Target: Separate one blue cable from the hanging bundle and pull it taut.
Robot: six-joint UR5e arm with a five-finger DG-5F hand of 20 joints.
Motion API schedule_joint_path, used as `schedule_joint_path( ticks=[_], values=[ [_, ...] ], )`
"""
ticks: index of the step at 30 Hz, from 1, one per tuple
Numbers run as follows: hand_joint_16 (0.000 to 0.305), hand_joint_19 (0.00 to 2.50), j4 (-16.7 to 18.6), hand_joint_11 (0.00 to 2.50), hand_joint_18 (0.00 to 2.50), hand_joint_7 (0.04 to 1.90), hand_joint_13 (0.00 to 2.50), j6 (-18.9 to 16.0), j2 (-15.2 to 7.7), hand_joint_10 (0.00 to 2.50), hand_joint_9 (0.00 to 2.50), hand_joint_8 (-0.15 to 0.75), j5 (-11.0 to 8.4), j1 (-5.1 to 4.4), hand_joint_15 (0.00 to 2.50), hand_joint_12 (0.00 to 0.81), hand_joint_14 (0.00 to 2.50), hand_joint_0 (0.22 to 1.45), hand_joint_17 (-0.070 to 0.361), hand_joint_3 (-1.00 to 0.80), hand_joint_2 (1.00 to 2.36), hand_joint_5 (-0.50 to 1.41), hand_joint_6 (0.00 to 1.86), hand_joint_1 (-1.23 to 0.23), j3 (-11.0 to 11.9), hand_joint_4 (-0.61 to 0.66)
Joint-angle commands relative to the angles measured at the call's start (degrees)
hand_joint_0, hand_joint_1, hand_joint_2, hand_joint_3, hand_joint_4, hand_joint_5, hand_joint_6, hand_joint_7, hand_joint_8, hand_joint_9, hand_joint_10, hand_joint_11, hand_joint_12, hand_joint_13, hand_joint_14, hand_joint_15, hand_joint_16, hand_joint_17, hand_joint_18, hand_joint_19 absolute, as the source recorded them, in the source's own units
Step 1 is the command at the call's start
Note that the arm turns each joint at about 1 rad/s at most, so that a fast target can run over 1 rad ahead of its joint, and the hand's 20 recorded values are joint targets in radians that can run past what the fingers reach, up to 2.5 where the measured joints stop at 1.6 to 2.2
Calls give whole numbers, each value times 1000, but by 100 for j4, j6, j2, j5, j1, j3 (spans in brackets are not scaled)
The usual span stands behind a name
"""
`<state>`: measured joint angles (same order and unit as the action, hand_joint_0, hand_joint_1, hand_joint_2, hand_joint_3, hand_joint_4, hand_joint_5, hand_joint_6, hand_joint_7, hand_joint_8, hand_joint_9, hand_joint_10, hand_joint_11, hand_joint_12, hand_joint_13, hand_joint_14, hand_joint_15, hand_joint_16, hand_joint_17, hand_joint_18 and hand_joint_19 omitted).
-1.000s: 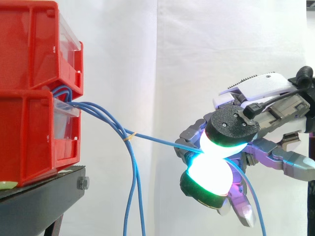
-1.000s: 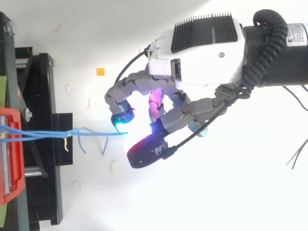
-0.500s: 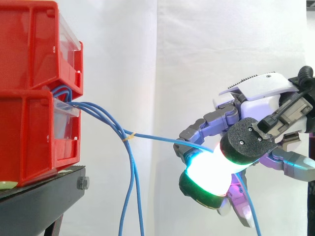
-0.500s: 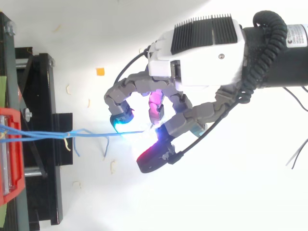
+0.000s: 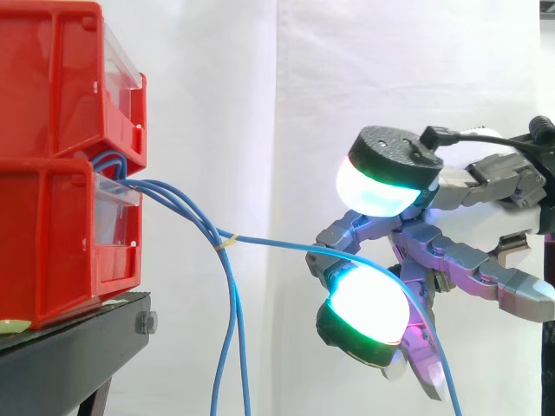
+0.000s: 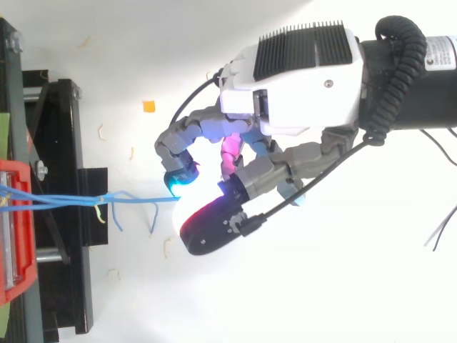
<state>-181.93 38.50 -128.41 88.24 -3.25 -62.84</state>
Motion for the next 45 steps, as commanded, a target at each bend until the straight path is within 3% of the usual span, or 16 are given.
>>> schedule_joint_path(
  ticks=[1, 5, 11, 31, 40, 45],
  values=[
    [43, 545, 0, 248, 599, 1338, 1153, 0, 0, 11, 1945, 35, 0, -1, 372, 201, 14, 585, 98, -500, 1000, 143, 501, -280, 0, -3],
    [42, 525, 0, 291, 609, 1335, 1153, 9, 0, 13, 1952, 48, 0, -1, 368, 204, 14, 704, 94, -473, 1003, 144, 502, -556, 0, -7],
    [42, 532, 9, 312, 607, 1332, 1139, 0, 0, 13, 1928, 58, 0, -1, 371, 210, 14, 729, 94, -296, 1015, 146, 502, -686, 0, -46],
    [40, 538, 44, 310, 624, 1349, 1138, 9, 0, 13, 1898, 80, 26, -1, 382, 205, 14, 735, 89, -198, 1020, 148, 503, -703, 0, -46],
    [40, 544, 35, 328, 628, 1343, 1152, 466, 0, 14, 1911, 82, 0, -18, 386, 204, 16, 734, 89, -194, 1019, 148, 503, -695, 0, -43],
    [40, 539, 35, 329, 628, 1348, 1156, 431, 0, 14, 1916, 82, 17, -18, 395, 205, 15, 733, 90, -193, 1020, 147, 503, -692, 0, -39]
  ],
)
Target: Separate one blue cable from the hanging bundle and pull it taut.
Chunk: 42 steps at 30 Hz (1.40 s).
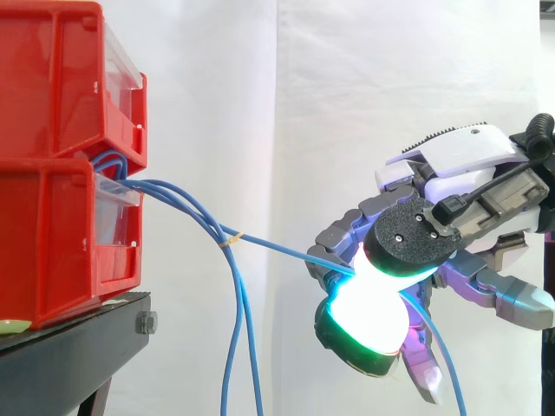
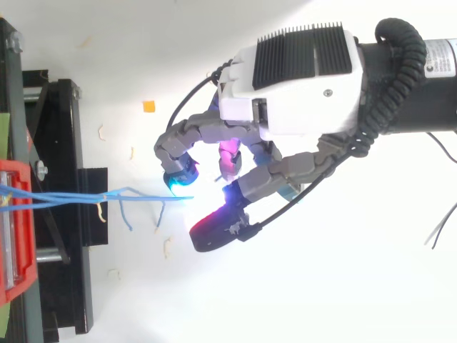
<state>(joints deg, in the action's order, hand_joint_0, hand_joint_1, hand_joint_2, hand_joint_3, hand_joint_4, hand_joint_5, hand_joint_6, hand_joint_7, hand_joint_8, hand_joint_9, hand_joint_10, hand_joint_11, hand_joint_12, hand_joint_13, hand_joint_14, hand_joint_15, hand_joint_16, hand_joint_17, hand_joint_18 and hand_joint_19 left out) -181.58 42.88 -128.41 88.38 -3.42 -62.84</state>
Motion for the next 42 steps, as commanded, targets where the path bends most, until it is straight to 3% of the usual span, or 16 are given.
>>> schedule_joint_path(
  ticks=[1, 17, 28, 42],
  values=[
    [40, 539, 0, 330, 628, 1348, 1156, -7, 0, 14, 1917, 77, 3, 0, 395, 202, 15, 733, 90, -193, 1020, 147, 503, -692, -1, -44],
    [40, 538, 0, 322, 629, 1352, 1157, -183, 0, 14, 1914, 77, 12, 0, 395, 205, 15, 732, 90, -195, 1019, 147, 503, -689, 70, -44],
    [40, 537, 9, 323, 630, 1345, 1159, 160, 0, 14, 1916, 77, -5, -9, 395, 206, 15, 732, 89, -198, 1019, 147, 503, -688, 8, -44],
    [39, 542, 44, 345, 634, 1342, 1161, 186, 0, 15, 1919, 78, 12, 0, 397, 202, 15, 730, 89, -203, 1019, 147, 503, -685, -185, -41]
  ],
)
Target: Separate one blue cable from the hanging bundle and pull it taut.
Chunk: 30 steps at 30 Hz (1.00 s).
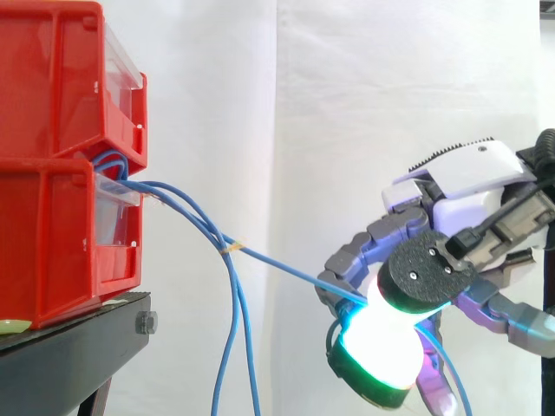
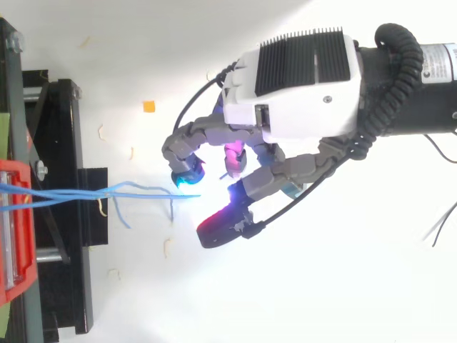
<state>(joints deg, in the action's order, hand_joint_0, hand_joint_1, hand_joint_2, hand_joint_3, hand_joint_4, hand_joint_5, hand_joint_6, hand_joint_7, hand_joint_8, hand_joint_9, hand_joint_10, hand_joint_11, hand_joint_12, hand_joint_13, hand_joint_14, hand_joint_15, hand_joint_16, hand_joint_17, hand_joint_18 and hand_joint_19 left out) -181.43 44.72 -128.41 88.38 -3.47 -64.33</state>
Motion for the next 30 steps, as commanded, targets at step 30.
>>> schedule_joint_path(
  ticks=[30],
  values=[
    [39, 539, -296, 338, 637, 1346, 1166, -210, 9, 14, 1919, 83, 74, -4, 395, 202, 15, 729, 88, -206, 1019, 146, 503, -683, 325, -35]
  ],
)
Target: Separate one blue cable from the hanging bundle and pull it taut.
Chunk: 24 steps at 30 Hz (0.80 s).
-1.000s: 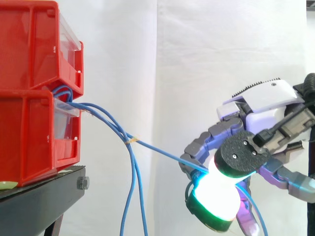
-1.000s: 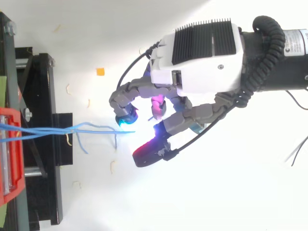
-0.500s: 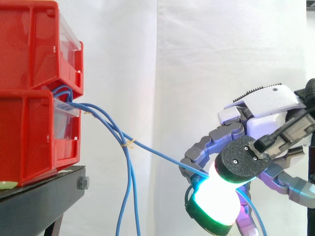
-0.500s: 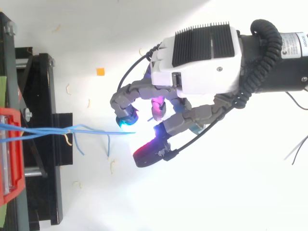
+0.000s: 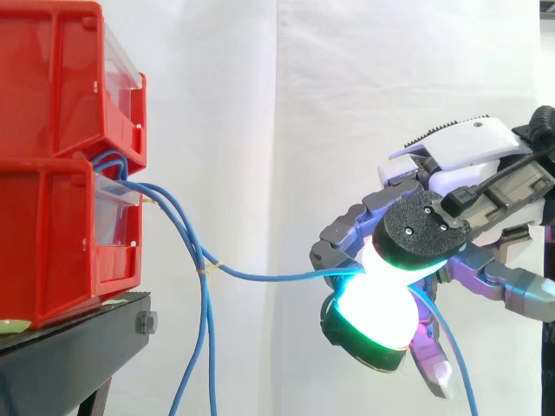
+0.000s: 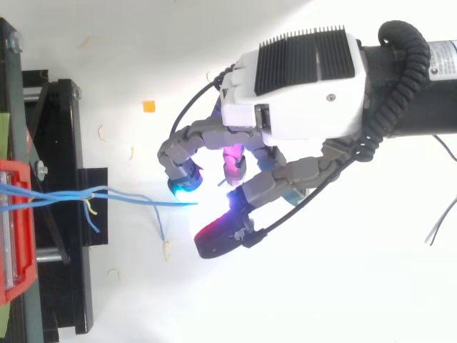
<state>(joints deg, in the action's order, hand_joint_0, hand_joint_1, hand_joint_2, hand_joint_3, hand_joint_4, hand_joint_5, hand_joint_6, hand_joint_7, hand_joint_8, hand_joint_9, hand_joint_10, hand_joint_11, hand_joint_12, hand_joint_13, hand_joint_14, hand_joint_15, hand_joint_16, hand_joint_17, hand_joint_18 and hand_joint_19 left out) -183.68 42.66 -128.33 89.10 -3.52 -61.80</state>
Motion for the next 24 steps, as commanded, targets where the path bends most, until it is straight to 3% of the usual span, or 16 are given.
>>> schedule_joint_path(
  ticks=[1, 9, 15, 24],
  values=[
    [39, 539, -81, 325, 636, 1345, 1166, -4, 1, 14, 1920, 82, 2, 0, 396, 202, 15, 730, 88, -210, 1019, 146, 503, -682, 80, -35],
    [39, 539, -476, 330, 640, 1345, 1165, -12, 1, 14, 1917, 82, -7, -9, 402, 204, 15, 730, 88, -210, 1019, 146, 502, -682, 238, -37],
    [39, 538, -889, 337, 640, 1344, 1166, -30, 220, 16, 1917, 76, 2, -18, 403, 203, 15, 728, 88, -203, 1019, 146, 503, -683, 229, -36],
    [39, 538, -1039, 336, 641, 1339, 1168, -39, 247, 14, 1914, 78, -7, 9, 403, 204, 15, 730, 88, -209, 1019, 146, 503, -681, 221, -35]
  ],
)
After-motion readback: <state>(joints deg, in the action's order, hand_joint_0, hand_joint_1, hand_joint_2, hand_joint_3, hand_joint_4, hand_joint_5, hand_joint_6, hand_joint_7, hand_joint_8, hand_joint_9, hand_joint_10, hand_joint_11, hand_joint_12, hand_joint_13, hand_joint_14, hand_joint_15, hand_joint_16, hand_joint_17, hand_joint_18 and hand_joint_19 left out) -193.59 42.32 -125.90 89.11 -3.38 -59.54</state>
